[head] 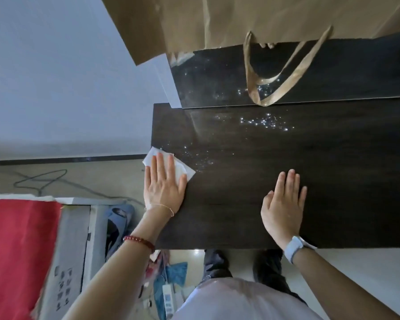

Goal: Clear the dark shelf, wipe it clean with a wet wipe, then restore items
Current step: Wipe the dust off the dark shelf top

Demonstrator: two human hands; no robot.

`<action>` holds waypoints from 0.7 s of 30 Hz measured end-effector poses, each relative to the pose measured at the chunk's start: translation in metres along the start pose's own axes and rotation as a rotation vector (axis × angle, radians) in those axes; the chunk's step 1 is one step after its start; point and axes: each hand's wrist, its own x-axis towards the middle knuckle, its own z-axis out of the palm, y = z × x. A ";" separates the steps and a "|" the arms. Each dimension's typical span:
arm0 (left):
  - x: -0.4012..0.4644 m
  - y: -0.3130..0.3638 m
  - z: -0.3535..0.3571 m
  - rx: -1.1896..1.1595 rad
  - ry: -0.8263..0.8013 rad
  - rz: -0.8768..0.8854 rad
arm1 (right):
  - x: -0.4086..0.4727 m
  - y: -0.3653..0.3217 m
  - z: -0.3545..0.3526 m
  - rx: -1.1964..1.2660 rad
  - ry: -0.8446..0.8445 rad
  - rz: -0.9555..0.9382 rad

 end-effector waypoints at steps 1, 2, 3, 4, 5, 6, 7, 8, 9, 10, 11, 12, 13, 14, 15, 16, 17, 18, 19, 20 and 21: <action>0.019 -0.004 -0.005 -0.005 -0.012 -0.001 | 0.000 -0.001 0.000 -0.006 0.008 0.006; 0.035 -0.006 -0.009 -0.016 -0.015 -0.003 | 0.000 -0.001 0.001 -0.014 0.014 0.009; 0.047 -0.006 -0.012 -0.030 -0.007 -0.008 | 0.000 -0.001 0.002 -0.020 0.019 0.013; 0.052 -0.005 -0.013 -0.042 -0.001 -0.015 | 0.000 -0.002 0.003 -0.025 0.022 0.016; 0.051 -0.003 -0.012 -0.050 -0.003 -0.019 | 0.000 -0.001 0.003 -0.027 0.025 0.017; 0.042 -0.001 -0.010 -0.051 -0.013 -0.015 | 0.000 -0.001 0.003 -0.026 0.032 0.016; 0.027 0.000 -0.006 -0.052 -0.027 0.002 | -0.001 -0.001 0.004 -0.024 0.035 0.018; 0.007 0.000 -0.001 -0.055 -0.032 0.034 | -0.001 -0.002 0.003 -0.023 0.035 0.020; -0.016 -0.002 0.003 -0.047 -0.032 0.073 | -0.001 -0.003 0.003 -0.022 0.030 0.024; -0.036 -0.005 0.007 -0.032 -0.030 0.110 | -0.001 -0.004 0.003 -0.023 0.027 0.024; -0.051 -0.007 0.011 -0.027 -0.045 0.129 | -0.001 -0.003 0.002 -0.029 0.026 0.021; -0.057 -0.009 0.013 -0.027 -0.078 0.123 | -0.001 -0.003 0.002 -0.035 0.027 0.019; -0.056 -0.008 0.013 -0.024 -0.093 0.107 | -0.001 -0.002 0.001 -0.039 0.028 0.022; -0.051 -0.005 0.010 -0.026 -0.095 0.092 | -0.002 -0.001 -0.001 -0.040 0.028 0.024; -0.040 -0.004 0.006 -0.025 -0.082 0.083 | -0.003 -0.002 -0.001 -0.036 0.028 0.028; -0.020 0.001 0.005 -0.028 -0.082 0.089 | -0.001 -0.001 0.001 -0.039 0.024 0.041; 0.003 0.005 0.002 -0.024 -0.083 0.089 | 0.001 -0.001 0.002 -0.038 0.028 0.051; 0.025 0.005 -0.004 -0.023 -0.060 0.083 | 0.000 -0.003 0.002 -0.035 0.035 0.043; 0.047 0.005 -0.011 -0.029 -0.038 0.076 | 0.000 -0.004 0.001 -0.036 0.032 0.030; 0.068 0.006 -0.018 -0.031 -0.028 0.066 | 0.000 -0.007 0.001 -0.035 0.029 0.020; 0.084 0.008 -0.022 -0.034 -0.025 0.064 | 0.001 -0.009 0.001 -0.032 0.029 0.020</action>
